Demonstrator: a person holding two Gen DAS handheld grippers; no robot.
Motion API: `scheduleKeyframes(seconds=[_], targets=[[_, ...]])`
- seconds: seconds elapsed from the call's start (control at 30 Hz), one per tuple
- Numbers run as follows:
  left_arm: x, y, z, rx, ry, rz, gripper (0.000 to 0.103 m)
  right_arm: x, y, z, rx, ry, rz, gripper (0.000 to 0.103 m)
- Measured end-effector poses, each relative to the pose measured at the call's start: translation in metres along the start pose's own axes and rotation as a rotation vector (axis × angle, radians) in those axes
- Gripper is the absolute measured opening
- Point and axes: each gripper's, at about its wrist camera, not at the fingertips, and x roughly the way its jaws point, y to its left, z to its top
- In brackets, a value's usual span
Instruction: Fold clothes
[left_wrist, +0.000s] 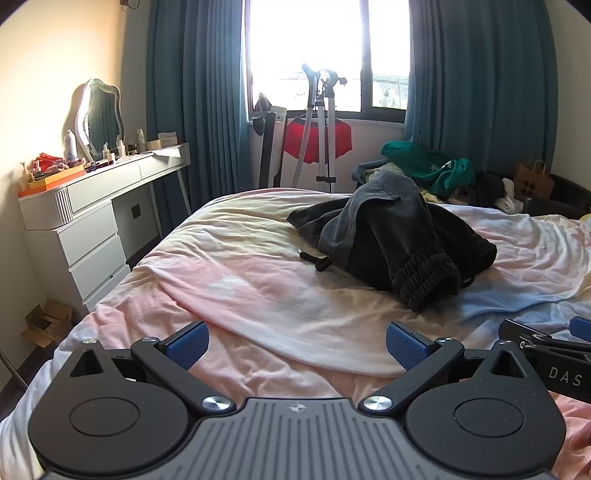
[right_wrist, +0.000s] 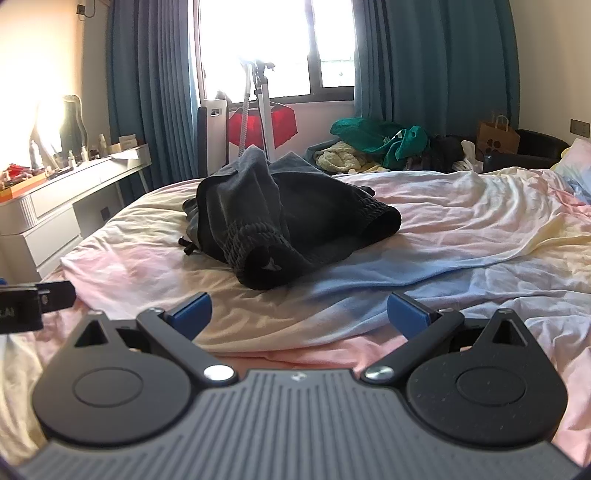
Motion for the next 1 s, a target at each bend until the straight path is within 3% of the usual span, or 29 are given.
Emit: scheduleKeyframes(seconds=[1.0], targets=[[-0.0081,-0.0004,-0.0019,0.021,-0.032,-0.009,0.103,0.0011,0.0014,-0.0007,-0.006,-0.008,-0.002,0.103]])
